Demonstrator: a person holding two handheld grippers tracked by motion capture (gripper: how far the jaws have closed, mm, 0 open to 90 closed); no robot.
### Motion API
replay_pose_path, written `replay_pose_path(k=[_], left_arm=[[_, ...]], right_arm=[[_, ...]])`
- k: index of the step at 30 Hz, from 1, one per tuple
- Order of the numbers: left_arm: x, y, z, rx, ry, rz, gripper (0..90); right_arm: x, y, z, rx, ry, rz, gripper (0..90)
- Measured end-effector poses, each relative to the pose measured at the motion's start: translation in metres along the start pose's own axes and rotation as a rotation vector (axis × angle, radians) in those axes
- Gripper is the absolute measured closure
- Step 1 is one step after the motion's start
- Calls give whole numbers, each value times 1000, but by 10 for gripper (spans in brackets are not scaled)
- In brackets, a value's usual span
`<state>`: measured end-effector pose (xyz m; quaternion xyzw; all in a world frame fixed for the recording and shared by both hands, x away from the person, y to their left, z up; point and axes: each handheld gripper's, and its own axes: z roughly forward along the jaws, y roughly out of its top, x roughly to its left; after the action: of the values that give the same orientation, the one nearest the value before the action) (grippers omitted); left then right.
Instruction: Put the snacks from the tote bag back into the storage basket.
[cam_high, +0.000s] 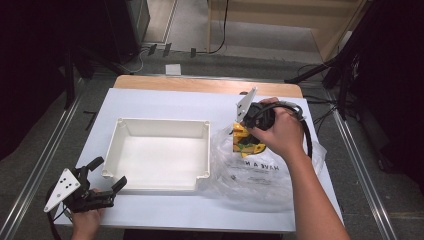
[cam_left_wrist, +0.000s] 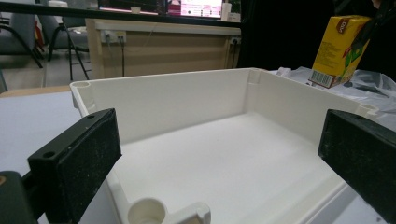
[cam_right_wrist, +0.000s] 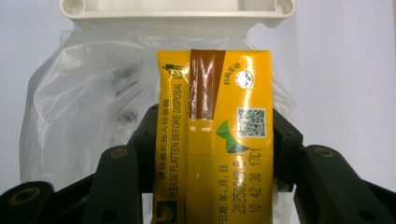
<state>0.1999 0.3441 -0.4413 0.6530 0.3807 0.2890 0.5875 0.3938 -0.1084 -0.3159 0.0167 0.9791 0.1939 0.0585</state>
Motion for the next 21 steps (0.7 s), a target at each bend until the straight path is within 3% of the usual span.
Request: replay_pose_path(k=[21], left_arm=[[-1, 0, 0, 1, 0, 0, 0]], right_arm=[[0, 21, 3, -16, 10, -29, 518]])
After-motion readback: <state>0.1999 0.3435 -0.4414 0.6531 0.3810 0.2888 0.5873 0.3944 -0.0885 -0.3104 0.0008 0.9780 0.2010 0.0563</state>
